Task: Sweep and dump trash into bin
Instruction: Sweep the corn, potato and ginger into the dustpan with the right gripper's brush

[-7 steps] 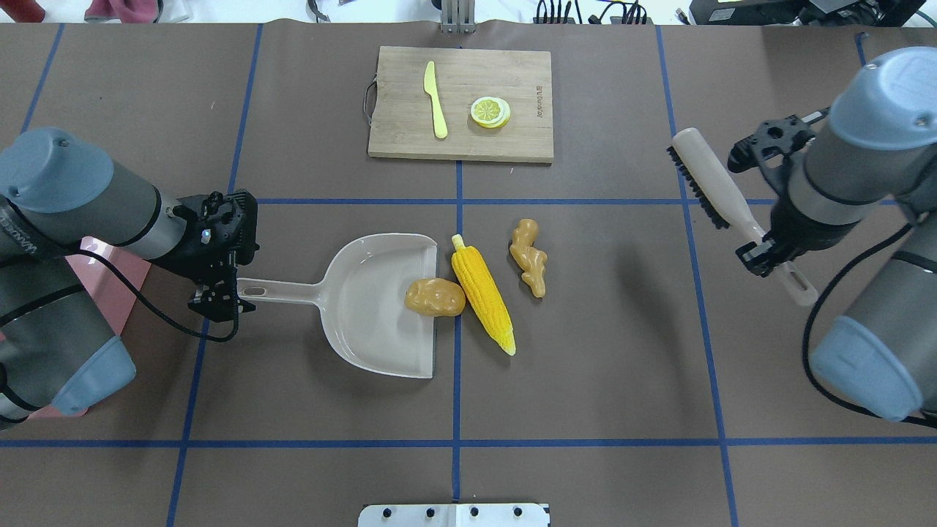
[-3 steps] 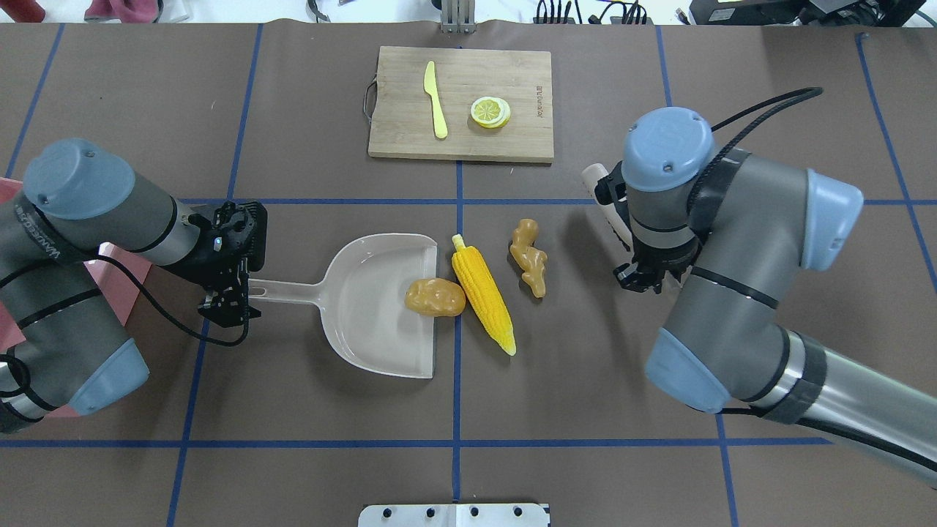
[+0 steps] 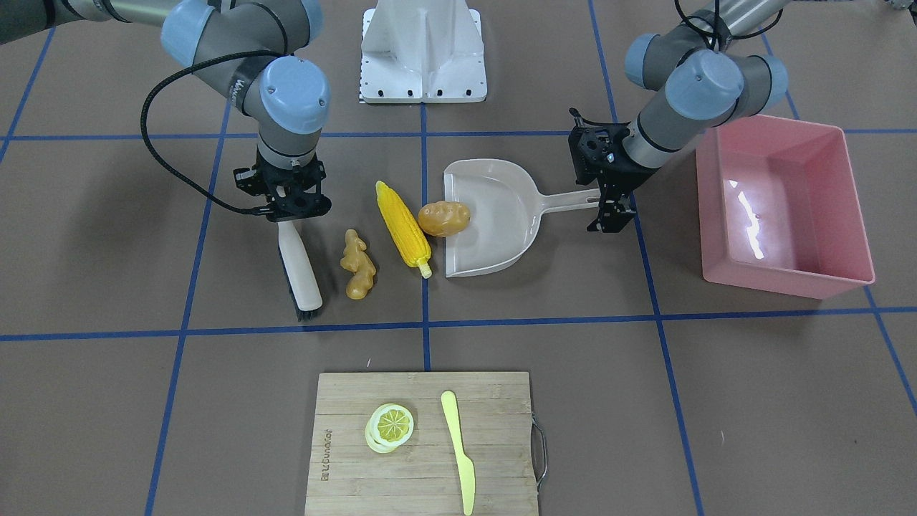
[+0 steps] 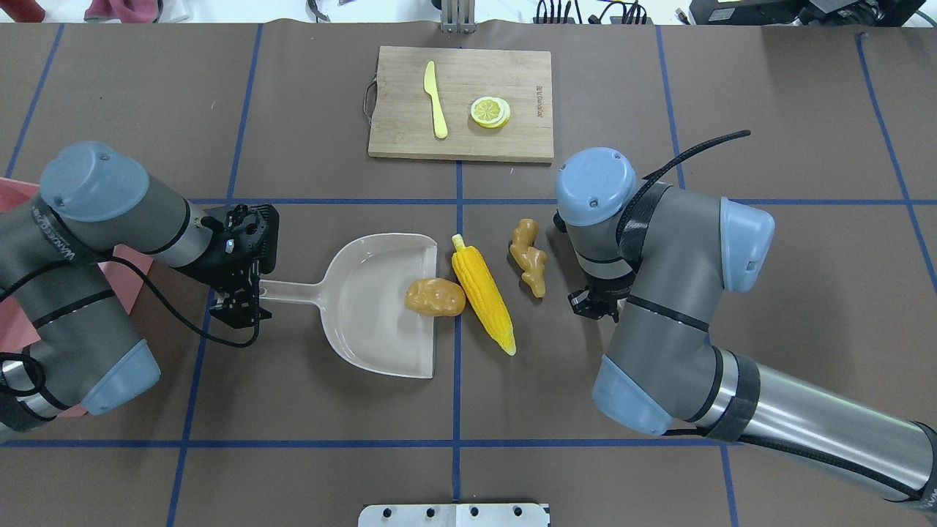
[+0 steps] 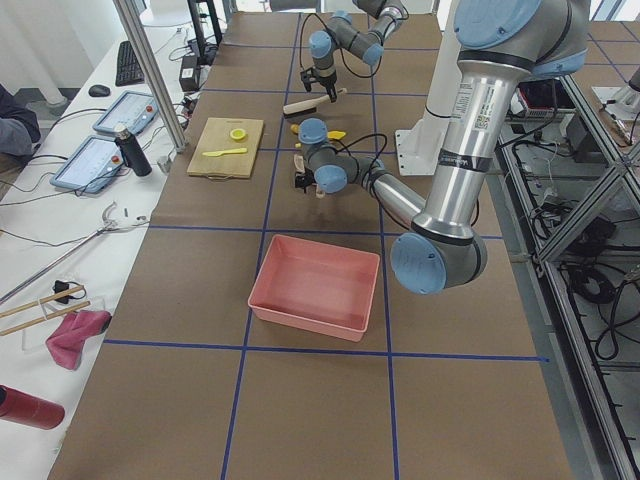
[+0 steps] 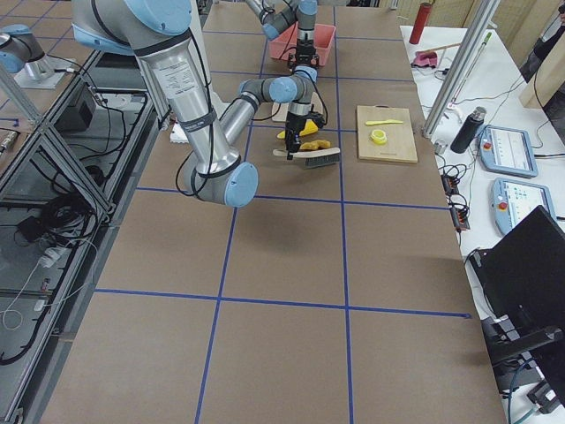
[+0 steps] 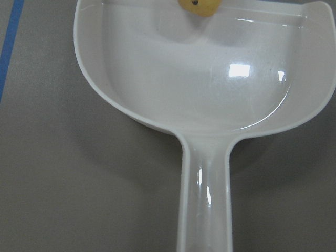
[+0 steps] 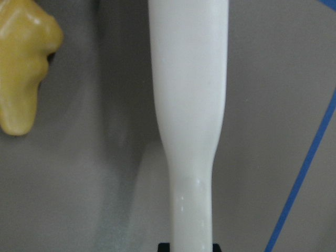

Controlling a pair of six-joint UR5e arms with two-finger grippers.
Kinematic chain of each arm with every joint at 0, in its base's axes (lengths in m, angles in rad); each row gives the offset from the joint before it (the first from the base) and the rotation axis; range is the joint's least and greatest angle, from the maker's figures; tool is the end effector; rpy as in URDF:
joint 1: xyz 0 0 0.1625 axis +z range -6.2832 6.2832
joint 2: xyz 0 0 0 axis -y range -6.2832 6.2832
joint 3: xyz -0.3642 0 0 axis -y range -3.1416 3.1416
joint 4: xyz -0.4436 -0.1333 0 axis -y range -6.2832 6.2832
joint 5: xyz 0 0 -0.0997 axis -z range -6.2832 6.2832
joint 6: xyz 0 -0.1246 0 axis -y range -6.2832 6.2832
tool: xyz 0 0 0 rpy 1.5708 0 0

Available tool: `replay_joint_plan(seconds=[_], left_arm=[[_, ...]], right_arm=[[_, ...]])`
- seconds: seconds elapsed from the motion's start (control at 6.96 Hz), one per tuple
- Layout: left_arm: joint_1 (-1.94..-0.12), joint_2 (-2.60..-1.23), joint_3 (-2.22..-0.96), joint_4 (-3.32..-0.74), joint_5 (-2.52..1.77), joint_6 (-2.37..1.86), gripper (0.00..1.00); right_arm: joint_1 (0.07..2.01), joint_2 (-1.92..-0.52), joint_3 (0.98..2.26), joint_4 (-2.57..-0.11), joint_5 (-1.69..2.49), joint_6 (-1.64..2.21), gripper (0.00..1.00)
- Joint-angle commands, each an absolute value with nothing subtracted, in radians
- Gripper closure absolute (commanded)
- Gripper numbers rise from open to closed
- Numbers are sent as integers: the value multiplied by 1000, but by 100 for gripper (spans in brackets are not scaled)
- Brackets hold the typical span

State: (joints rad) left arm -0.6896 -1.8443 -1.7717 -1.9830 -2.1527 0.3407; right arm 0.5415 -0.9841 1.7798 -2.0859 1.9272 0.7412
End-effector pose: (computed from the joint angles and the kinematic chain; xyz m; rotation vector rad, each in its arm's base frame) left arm 0.4499 -0.4551 0.2991 0.7459 0.8204 1.3631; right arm -0.5023 -0.4069 0.2335 -0.0988 -0.4411 -0.3332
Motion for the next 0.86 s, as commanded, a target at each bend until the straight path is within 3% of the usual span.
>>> replay_joint_plan(seconds=[0.0,0.72], left_arm=[[-683,-1850,-1756,-1994,-2152,342,2],[-677,-1838,-1759,-2033,-2155,338,2]], right_arm=[[506,-968,1784,-2088,1973,775,100],[413,-904,1769,-2022,2002,867,100]])
